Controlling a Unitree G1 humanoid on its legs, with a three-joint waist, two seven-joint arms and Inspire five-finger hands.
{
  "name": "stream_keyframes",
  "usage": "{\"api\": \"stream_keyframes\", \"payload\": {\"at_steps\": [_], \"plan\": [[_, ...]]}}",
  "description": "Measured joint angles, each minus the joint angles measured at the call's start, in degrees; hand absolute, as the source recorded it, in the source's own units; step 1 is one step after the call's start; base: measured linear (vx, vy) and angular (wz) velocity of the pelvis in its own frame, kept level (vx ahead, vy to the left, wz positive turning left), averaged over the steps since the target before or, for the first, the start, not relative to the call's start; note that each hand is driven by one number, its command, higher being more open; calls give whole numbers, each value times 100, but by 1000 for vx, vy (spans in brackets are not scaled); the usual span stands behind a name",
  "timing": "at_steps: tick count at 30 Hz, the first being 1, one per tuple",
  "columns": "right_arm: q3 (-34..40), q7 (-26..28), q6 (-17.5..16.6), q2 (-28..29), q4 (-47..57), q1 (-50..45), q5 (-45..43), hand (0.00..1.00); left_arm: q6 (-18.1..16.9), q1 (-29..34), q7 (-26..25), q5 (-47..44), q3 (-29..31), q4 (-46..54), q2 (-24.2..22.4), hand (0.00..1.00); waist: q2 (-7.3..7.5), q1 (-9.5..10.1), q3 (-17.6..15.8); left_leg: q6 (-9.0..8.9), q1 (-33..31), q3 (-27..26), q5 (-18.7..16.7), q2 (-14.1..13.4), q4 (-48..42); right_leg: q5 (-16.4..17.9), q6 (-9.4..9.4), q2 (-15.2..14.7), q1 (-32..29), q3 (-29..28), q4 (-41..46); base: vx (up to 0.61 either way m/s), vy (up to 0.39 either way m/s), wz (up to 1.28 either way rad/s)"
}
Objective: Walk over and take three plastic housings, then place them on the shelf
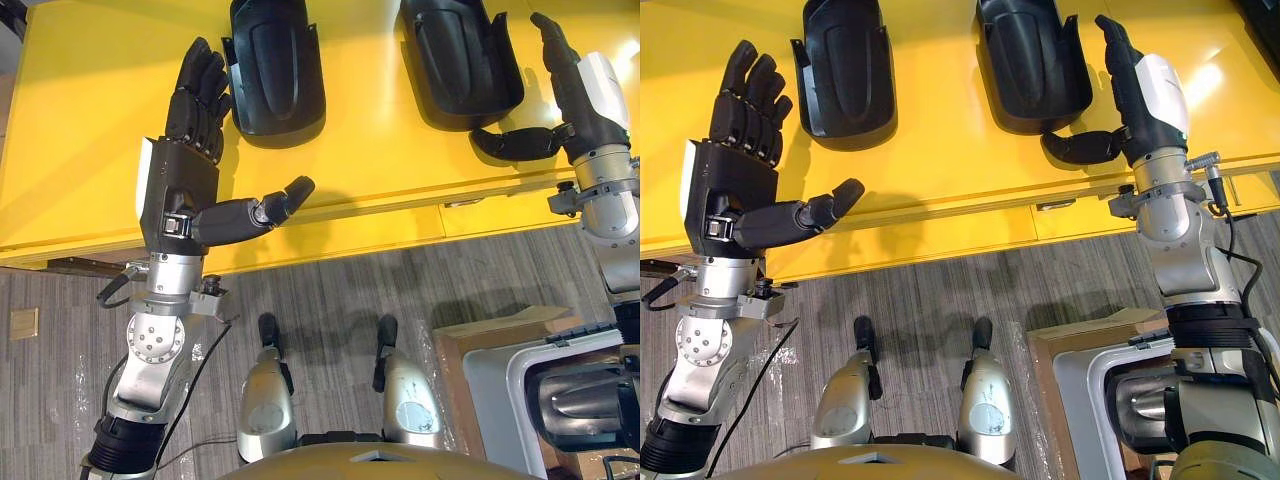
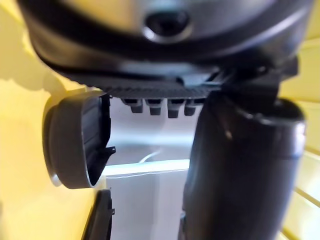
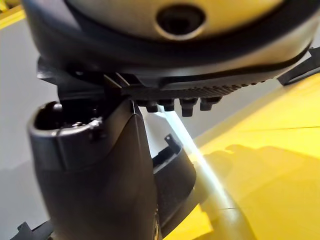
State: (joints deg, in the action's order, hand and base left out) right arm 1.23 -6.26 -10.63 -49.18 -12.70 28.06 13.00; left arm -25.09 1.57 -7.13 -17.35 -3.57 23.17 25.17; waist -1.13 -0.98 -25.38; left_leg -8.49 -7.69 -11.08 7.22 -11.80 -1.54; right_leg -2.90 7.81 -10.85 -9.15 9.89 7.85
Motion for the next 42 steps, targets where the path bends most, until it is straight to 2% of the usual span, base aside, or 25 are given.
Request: {"api": "stream_keyframes", "payload": {"at_steps": [6, 9, 12, 15, 20, 24, 26, 29, 32, 33, 34, 36, 38, 40, 42], "plan": [[0, -4, -121, -63, 8, 6, -34, 100, 0, 3, 13, -2, 170, 0, 2, 100, -10, -38, -6, -2, -9, 5, -29, 2, -18, -3, 4, -5, 2, 4, 7, 0, 0, 0], [72, 306, -145, -102, 228, -111, -280, 100, -1, 33, 33, 0, 208, 4, 1, 100, -12, -71, -6, -5, 16, 13, -31, 3, 0, 3, 3, -4, 27, 13, 7, 0, 0, 0], [505, 799, -187, -94, 1198, -846, -715, 100, -1, 159, 113, -1, 270, 33, -3, 100, -17, -67, -2, -10, 177, 6, 4, 23, 156, 44, 27, -8, 126, 26, 7, 22, 5, 1], [873, 1074, -265, 73, 1889, -1474, -1097, 100, -1, 372, 187, -3, 298, 195, -45, 100, -14, -74, 27, -29, 490, -38, 42, 33, 389, 132, 43, -8, 330, 43, 8, 38, 4, -1], [1516, 1670, -259, 1260, 2493, -2276, -2181, 100, -1, 557, 598, 1, 347, 441, -412, 100, 26, -109, 731, -51, 739, -164, 79, 42, 627, 159, 54, 14, 507, 39, -164, 82, 6, -4], [1681, 1679, -167, 2038, 2511, -2787, -2515, 100, -3, 584, 898, 0, 302, 443, -640, 100, 83, -119, 1125, -79, 966, -360, -23, 12, 629, 141, 76, 66, 671, -113, -318, 40, 11, -24], [1747, 1487, -21, 2540, 2670, -3093, -2493, 100, -6, 603, 987, -5, 166, 443, -785, 100, 93, -151, 1183, -91, 1142, -561, -80, 6, 630, 124, 97, 90, 714, -309, -331, 2, 20, -52], [1744, 1156, 4, 3267, 2967, -3841, -2460, 100, -7, 876, 1047, -2, -172, 451, -1019, 100, 76, -288, 1352, -129, 1347, -1079, -234, 8, 629, -25, 138, 163, 618, -810, -530, -12, 22, -89], [1795, 663, -32, 3740, 3054, -4570, -2461, 100, -7, 1011, 914, 100, -415, 398, -1110, 100, 78, -554, 1457, -202, 1528, -1617, -409, -5, 560, -242, 130, 268, 514, -1363, -767, 35, 12, -102], [1889, 464, -99, 3898, 3053, -4835, -2474, 100, -8, 997, 741, 344, -422, 364, -1114, 100, 68, -718, 1473, -210, 1608, -1799, -568, -27, 416, -297, 122, 332, 485, -1615, -813, 43, 4, -84], [1943, 413, -146, 3940, 3053, -4934, -2488, 100, -8, 990, 636, 475, -422, 345, -1113, 100, 49, -763, 1490, -198, 1624, -1829, -663, -36, 330, -305, 119, 361, 456, -1726, -805, 59, 9, -112], [2103, 361, -337, 4047, 3052, -5111, -2516, 100, -8, 982, 347, 695, -390, 305, -1098, 100, 3, -808, 1534, -174, 1614, -1619, -1113, -1, -71, -377, 73, 491, 354, -2161, -795, 37, 22, -120], [2004, 280, -589, 4047, 3038, -5124, -2561, 100, -3, 1023, -66, 901, -240, 311, -1048, 100, -91, -696, 1572, 108, 1526, -416, -2044, 281, -810, -402, -59, 796, 326, -2830, -766, 0, 70, -164], [1736, 290, -911, 4049, 3037, -5116, -2910, 100, 3, 1122, -232, 894, -107, 339, -1052, 100, -212, -647, 1648, 307, 1482, 72, -2461, 328, -1281, -403, -71, 1024, 322, -3152, -714, 13, 117, -124], [1470, 287, -1123, 4065, 3037, -5059, -3178, 100, 25, 1250, -251, 877, -13, 413, -1077, 100, -288, -565, 1693, 365, 1412, 276, -2648, 340, -1562, -456, -43, 1134, 264, -3337, -692, 26, 125, -77]]}}
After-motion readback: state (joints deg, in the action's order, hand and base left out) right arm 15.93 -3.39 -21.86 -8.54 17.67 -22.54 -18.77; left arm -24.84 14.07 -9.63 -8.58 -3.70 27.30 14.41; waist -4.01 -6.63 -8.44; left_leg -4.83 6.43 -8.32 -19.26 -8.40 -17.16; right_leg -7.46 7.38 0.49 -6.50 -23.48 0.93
